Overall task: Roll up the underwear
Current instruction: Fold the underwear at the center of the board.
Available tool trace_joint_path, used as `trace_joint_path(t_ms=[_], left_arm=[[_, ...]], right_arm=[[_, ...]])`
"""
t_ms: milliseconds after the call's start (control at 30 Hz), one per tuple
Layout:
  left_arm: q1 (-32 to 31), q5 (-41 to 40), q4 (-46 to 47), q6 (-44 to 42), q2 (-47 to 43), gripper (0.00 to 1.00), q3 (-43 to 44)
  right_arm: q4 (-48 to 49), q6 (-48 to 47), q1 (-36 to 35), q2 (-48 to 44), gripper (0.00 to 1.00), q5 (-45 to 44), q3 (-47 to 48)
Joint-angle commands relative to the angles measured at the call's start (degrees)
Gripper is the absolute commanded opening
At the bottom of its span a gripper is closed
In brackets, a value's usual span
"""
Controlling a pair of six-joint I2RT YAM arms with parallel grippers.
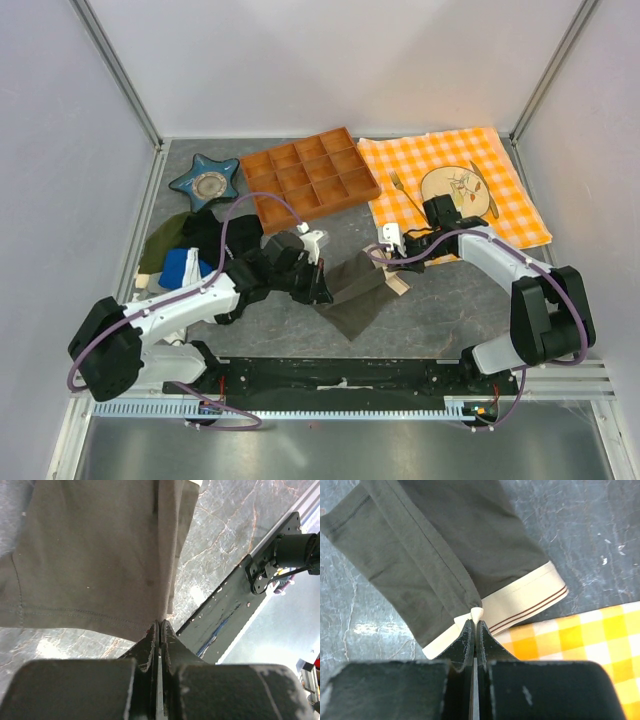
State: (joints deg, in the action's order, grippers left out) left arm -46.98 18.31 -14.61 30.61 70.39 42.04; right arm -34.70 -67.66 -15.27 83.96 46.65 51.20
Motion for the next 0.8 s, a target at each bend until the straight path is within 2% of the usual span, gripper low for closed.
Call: trace_joint_path(t_ms=[0, 200, 367, 500, 567, 633, 767], left_arm=[[-1.80, -0.73, 6.42, 5.24, 1.59, 0.02, -1.34], [-3.02, -0.29, 10.65, 8.15, 5.54, 0.02, -3.54], [-4.08, 0.68, 12.85, 9.38, 8.79, 0.02, -3.46], [-4.78, 2.60, 13.99, 10.08, 11.08, 0.10, -3.37], [-5.05, 4.27, 14.35, 10.61, 11.78, 0.15, -3.37], [-5.49, 5.77, 14.44, 10.96, 12.84, 0.21, -3.37], [-6.19, 10.86, 16.90, 11.14, 14.60, 0.31, -2.93]], right_arm=[[-3.01, -4.59, 0.94, -1.35, 0.00, 1.51, -1.19], [-3.71, -6.08, 1.29, -0.20, 0.01, 1.16, -1.89], [-5.99, -9.15, 1.55, 0.24, 0.07, 0.02, -2.59], [-10.81, -12.75, 2.08, 0.50, 0.12, -1.56, -2.86], [-12.93, -14.94, 2.52, 0.76, 0.18, -2.44, -2.51], [-17.93, -17.49, 3.22, 1.11, 0.27, -2.88, -1.90], [-28.47, -24.43, 5.07, 2.26, 0.33, -2.27, 1.70]])
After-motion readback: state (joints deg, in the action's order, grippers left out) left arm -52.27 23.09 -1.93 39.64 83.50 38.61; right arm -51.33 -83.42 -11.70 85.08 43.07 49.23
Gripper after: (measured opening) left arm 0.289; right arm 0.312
